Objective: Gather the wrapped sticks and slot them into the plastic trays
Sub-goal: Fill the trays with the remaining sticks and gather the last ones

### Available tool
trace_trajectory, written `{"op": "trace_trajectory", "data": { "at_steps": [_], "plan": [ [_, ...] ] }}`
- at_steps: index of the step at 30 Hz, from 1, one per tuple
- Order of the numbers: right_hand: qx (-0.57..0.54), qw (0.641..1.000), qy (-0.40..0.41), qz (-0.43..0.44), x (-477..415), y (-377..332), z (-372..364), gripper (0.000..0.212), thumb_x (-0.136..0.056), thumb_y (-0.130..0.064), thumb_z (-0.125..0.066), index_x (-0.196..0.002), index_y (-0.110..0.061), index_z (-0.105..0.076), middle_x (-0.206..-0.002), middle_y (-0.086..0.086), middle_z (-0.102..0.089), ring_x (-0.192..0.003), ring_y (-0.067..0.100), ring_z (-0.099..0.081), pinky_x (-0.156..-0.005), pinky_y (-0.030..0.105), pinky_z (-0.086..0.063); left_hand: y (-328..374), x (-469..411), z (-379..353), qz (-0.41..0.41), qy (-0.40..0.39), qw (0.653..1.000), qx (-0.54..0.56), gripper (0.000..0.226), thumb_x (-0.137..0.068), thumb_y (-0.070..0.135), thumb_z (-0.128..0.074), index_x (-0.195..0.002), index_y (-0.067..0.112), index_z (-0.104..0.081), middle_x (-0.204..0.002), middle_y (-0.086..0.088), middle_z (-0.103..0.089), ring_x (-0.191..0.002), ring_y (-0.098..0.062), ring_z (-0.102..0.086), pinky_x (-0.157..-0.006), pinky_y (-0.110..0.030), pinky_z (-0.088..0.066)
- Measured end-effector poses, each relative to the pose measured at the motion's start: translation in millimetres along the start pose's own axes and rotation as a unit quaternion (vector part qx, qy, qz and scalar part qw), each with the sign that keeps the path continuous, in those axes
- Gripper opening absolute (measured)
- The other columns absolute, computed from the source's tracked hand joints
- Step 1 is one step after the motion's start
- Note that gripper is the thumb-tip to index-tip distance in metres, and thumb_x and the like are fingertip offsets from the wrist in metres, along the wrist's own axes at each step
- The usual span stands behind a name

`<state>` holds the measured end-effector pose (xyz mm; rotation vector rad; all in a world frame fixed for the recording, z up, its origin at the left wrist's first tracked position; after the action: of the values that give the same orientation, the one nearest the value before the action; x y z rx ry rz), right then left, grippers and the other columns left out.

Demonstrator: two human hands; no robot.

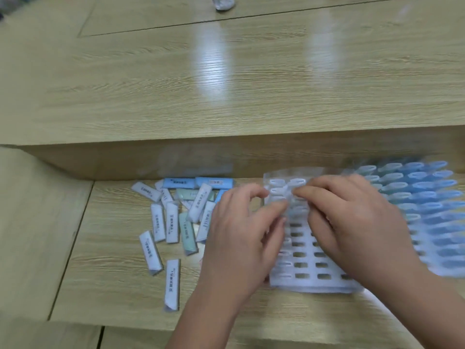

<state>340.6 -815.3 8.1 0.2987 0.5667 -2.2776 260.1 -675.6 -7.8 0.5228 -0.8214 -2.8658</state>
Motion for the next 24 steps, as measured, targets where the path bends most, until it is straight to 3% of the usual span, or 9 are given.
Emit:
{"op": "trace_trajectory", "data": {
  "at_steps": [3,7,9,11,14,19,22,24],
  "plan": [
    [-0.03,0.999,0.039,0.001,-9,-37,-7,0.017,-0.091,-0.016,-0.062,-0.102,-0.015,-0.075,-0.098,0.0,-0.07,-0.083,0.028,-0.061,-0.064,0.038,-0.05,-45,23,32,0.129,0.064,0.989,0.02,0.024,-0.092,0.027,-0.062,-0.113,0.021,-0.073,-0.108,0.009,-0.058,-0.101,-0.012,-0.058,-0.084,-0.029,-0.048],
    [-0.078,0.988,-0.106,0.075,-38,-106,-54,0.021,-0.09,-0.023,-0.063,-0.109,-0.02,-0.071,-0.102,-0.004,-0.069,-0.092,0.028,-0.061,-0.075,0.038,-0.052,-121,70,80,0.341,0.11,0.933,-0.016,0.021,-0.087,0.028,-0.07,-0.107,0.029,-0.067,-0.101,0.009,-0.059,-0.08,-0.004,-0.059,-0.065,-0.018,-0.04],
    [-0.08,0.975,-0.188,0.084,-50,-135,-83,0.028,-0.094,-0.031,-0.06,-0.121,-0.027,-0.065,-0.112,-0.008,-0.065,-0.105,0.023,-0.055,-0.085,0.037,-0.049,-146,90,91,0.417,0.086,0.904,-0.042,0.032,-0.084,0.039,-0.07,-0.113,0.027,-0.062,-0.102,0.007,-0.06,-0.081,-0.006,-0.061,-0.063,-0.027,-0.044],
    [-0.062,0.973,-0.217,0.05,-59,-152,-107,0.037,-0.094,-0.044,-0.055,-0.129,-0.032,-0.055,-0.12,-0.009,-0.057,-0.114,0.019,-0.049,-0.09,0.035,-0.046,-161,101,90,0.463,0.033,0.884,-0.057,0.051,-0.081,0.05,-0.071,-0.121,0.022,-0.056,-0.105,0.002,-0.061,-0.093,-0.019,-0.063,-0.072,-0.039,-0.051],
    [-0.016,0.968,-0.25,-0.005,-67,-161,-136,0.055,-0.087,-0.059,-0.058,-0.131,-0.027,-0.049,-0.121,-0.003,-0.047,-0.117,0.02,-0.046,-0.084,0.035,-0.046,-167,103,82,0.478,-0.022,0.875,-0.071,0.06,-0.082,0.059,-0.068,-0.124,0.02,-0.051,-0.11,-0.001,-0.056,-0.104,-0.027,-0.06,-0.078,-0.04,-0.051],
    [-0.009,0.959,-0.282,-0.038,-71,-162,-159,0.063,-0.078,-0.059,-0.069,-0.131,-0.03,-0.05,-0.122,-0.004,-0.045,-0.118,0.02,-0.045,-0.081,0.036,-0.047,-166,101,83,0.44,0.016,0.896,-0.064,0.028,-0.088,0.04,-0.068,-0.109,0.025,-0.056,-0.1,0.005,-0.06,-0.095,-0.023,-0.061,-0.074,-0.042,-0.052],
    [-0.075,0.962,-0.251,-0.075,-74,-158,-158,0.046,-0.08,-0.051,-0.072,-0.121,-0.038,-0.055,-0.113,-0.011,-0.055,-0.11,0.014,-0.052,-0.078,0.033,-0.047,-168,102,89,0.447,0.061,0.893,-0.014,0.016,-0.089,0.03,-0.069,-0.094,0.03,-0.054,-0.09,0.012,-0.064,-0.086,-0.016,-0.063,-0.07,-0.037,-0.049],
    [-0.158,0.956,-0.213,-0.123,-77,-150,-151,0.024,-0.083,-0.044,-0.071,-0.103,-0.039,-0.061,-0.09,-0.018,-0.062,-0.089,0.004,-0.059,-0.069,0.029,-0.045,-167,99,96,0.433,0.098,0.896,0.02,0.015,-0.089,0.03,-0.071,-0.088,0.03,-0.056,-0.086,0.012,-0.063,-0.08,-0.012,-0.062,-0.067,-0.036,-0.049]
  ]
}}
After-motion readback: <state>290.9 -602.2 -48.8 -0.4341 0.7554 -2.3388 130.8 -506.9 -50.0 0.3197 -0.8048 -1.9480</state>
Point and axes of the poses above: each hand's wrist, its own x-axis away from the middle knuckle, its own z-axis out of the back of the hand, y = z × x, the point moved 6 cm from there along -x, towards the middle knuckle
